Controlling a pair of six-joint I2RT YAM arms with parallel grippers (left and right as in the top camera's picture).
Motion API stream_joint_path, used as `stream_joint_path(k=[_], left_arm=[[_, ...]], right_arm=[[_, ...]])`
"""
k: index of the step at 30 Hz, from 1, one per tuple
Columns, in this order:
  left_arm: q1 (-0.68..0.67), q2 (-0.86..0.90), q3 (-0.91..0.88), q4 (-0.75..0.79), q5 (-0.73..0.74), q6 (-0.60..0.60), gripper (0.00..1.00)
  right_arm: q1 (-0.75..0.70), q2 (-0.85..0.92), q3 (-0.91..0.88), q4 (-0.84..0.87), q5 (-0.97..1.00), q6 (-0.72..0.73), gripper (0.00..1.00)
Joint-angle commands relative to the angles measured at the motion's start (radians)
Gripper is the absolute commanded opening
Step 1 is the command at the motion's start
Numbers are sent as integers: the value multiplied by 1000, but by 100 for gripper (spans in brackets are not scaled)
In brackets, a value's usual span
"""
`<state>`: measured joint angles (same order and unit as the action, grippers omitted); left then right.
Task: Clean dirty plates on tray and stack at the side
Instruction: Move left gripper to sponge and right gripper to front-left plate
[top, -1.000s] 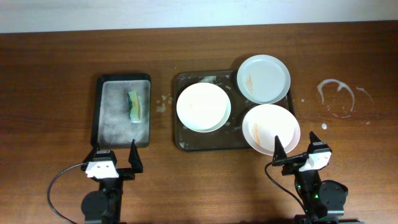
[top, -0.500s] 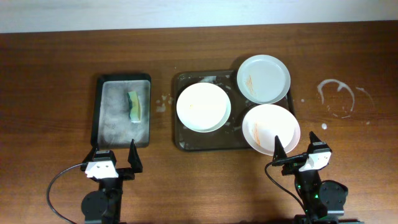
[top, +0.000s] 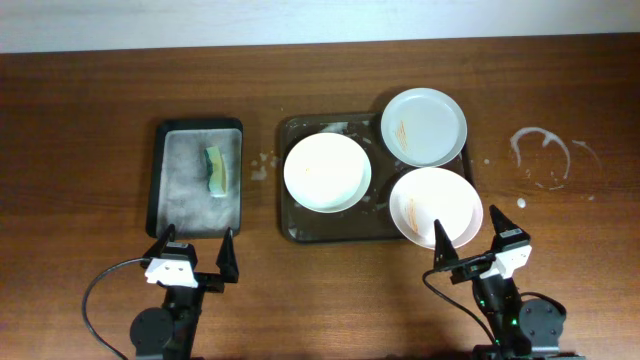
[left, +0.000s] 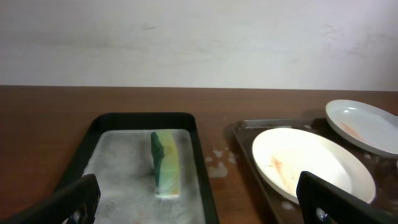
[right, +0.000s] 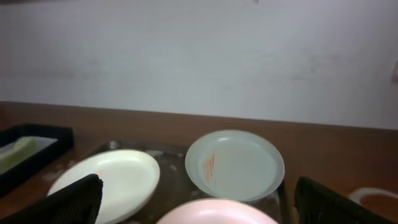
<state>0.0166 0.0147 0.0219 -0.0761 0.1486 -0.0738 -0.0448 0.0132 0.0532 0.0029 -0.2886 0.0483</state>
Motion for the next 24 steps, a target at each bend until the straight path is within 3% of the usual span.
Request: stream_joint_path(k=[1,7,15,19,24], left_arm=[[6,9,80,-29,32,11,99],[6,101,231,-116,32,11,99],[6,324,474,-229,59,13,99],[6,535,668,-323,99,23,99],[6,783,890,-464,99,46,99]], right_arm=[[6,11,118,-24,-56,-4,98],[6,111,281,-92,-135,-4,98],[6,403,549,-216,-311,-4,98],[6,612,703,-288,-463,-4,98],[6,811,858,-401,-490,-5,98]])
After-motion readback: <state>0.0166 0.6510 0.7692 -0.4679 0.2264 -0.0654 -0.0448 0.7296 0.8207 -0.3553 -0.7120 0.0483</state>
